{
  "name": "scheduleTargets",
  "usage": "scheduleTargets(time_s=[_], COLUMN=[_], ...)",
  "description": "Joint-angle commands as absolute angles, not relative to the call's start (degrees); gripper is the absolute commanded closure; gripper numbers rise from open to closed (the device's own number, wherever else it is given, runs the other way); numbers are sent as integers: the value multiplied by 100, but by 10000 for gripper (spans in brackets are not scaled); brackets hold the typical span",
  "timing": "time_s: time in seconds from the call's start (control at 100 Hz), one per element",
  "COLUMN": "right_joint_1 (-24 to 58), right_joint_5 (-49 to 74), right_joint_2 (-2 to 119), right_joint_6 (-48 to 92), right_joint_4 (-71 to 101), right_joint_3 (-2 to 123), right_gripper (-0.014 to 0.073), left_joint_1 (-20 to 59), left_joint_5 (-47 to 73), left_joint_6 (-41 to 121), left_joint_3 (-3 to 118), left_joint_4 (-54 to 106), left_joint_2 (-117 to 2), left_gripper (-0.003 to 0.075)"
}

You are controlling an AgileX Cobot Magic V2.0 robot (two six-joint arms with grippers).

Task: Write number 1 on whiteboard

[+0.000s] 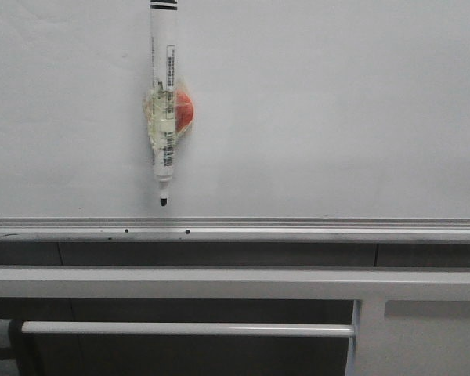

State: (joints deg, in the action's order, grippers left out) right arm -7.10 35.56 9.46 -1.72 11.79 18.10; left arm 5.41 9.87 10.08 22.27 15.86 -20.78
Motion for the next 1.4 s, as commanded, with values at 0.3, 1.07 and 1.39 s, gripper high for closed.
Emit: scheduleTargets(time_s=[0.3,1.07,1.39], right_joint_1=[-714,-714,-714], right_joint_5=[3181,3157,3190], right_joint_2=[1072,1110,1110], right_joint_6=[-122,0,658], right_joint_4=[1254,1410,1952], right_joint_3=[1963,1963,1963], right_gripper=[657,657,657], left_joint_1=[1697,4365,5868], left_joint_5=[304,-2322,-5573], left_joint_6=[1239,1139,999], left_joint_3=[1926,832,865], left_joint_4=[1853,2176,2990], left_joint_2=[-2200,-3831,-6627], left_gripper=[143,175,176])
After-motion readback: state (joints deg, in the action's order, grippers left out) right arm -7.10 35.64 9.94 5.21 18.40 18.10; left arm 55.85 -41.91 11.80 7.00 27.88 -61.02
